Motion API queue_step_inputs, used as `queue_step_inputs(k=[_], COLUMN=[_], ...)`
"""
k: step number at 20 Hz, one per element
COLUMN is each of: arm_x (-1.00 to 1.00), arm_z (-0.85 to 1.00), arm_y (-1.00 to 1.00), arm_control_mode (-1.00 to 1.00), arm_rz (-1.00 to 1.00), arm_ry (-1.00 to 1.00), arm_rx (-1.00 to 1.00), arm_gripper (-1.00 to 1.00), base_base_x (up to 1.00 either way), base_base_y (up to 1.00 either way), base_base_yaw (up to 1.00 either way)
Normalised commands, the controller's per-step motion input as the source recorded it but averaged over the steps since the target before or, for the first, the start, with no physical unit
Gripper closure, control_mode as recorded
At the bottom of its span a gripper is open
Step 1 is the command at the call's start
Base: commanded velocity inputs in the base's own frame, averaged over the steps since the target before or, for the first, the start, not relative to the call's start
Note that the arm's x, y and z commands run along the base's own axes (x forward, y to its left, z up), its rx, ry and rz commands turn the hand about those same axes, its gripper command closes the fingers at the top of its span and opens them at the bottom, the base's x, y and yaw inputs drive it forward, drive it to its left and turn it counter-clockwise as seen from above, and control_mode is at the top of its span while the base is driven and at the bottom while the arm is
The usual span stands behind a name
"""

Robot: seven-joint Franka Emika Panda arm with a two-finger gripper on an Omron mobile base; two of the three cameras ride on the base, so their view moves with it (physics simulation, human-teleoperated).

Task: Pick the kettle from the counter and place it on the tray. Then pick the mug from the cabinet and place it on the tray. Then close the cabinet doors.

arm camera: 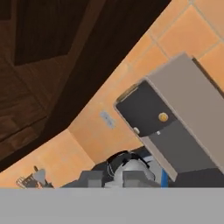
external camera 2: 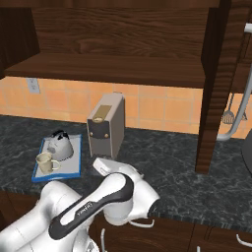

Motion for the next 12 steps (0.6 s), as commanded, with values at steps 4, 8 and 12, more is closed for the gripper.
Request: queue_step_inputs(k=[4,8,12], arm_x=[-0.06,-0.05,-0.07], arm_z=[0.42,0.41,0.33], arm_y=[-1.00,-0.97,-0.90], arm_control_mode=[-1.00,-1.00,-1.00], arm_rz=[-0.01,0.00,0.00], arm_ry=[0.00,-0.02,-0.09], arm_rx=[0.38,0.30,0.20], arm_gripper=[1.00,1.00,1.00], base_base_x=[0.00,0.00,0.00], base_base_y=[0.00,0.00,0.00], base_base_yaw=[0.00,0.00,0.00])
